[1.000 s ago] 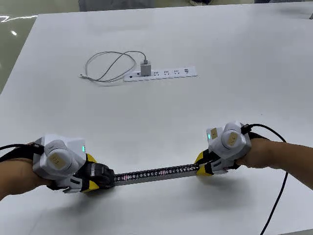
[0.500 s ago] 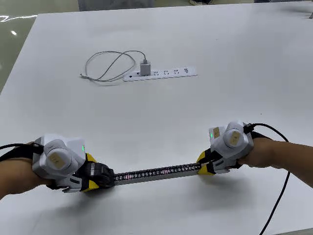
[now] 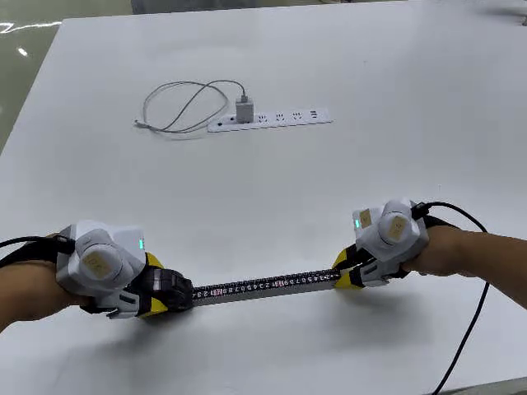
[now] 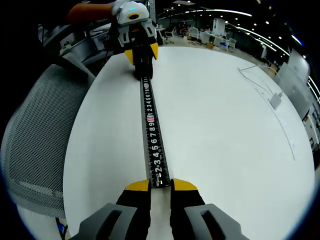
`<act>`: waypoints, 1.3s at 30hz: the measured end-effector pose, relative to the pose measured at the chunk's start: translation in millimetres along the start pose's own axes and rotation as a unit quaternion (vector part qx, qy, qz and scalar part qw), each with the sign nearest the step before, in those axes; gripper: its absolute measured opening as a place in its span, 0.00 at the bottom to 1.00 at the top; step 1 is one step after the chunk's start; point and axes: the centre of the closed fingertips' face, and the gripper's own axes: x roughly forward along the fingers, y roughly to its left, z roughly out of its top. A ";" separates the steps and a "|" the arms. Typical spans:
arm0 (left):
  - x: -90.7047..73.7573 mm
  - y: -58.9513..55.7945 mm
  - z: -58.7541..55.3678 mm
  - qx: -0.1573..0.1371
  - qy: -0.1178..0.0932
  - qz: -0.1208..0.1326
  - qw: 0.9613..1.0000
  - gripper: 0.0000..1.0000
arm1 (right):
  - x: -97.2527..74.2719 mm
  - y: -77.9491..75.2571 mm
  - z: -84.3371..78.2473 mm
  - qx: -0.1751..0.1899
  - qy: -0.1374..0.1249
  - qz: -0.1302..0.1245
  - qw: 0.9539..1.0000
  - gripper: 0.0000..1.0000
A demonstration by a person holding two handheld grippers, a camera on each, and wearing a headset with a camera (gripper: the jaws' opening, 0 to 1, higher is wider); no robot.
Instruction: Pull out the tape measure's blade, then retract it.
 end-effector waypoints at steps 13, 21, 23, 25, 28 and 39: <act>0.6 0.5 1.3 -0.004 0.001 -0.004 1.000 0.31 | 0.6 1.4 -0.1 -0.033 0.035 0.007 0.999 0.12; 0.0 -0.3 2.4 -0.007 0.006 -0.009 1.000 0.32 | 0.7 2.0 -0.4 -0.050 0.049 0.007 0.998 0.12; -1.7 -0.5 3.2 -0.009 0.007 -0.009 1.000 0.31 | 0.5 4.2 0.1 -0.058 0.049 0.010 0.997 0.13; -3.7 -0.7 4.5 -0.012 0.005 -0.010 1.000 0.31 | 0.9 5.9 -0.1 -0.062 0.051 0.014 0.997 0.14; -7.3 -0.7 6.0 -0.020 0.003 -0.011 1.000 0.31 | 0.6 5.7 1.2 -0.061 0.050 0.012 0.997 0.15; -16.6 -1.9 14.5 -0.057 -0.021 -0.018 0.998 0.51 | -10.0 2.5 9.1 -0.028 0.034 -0.008 0.999 0.26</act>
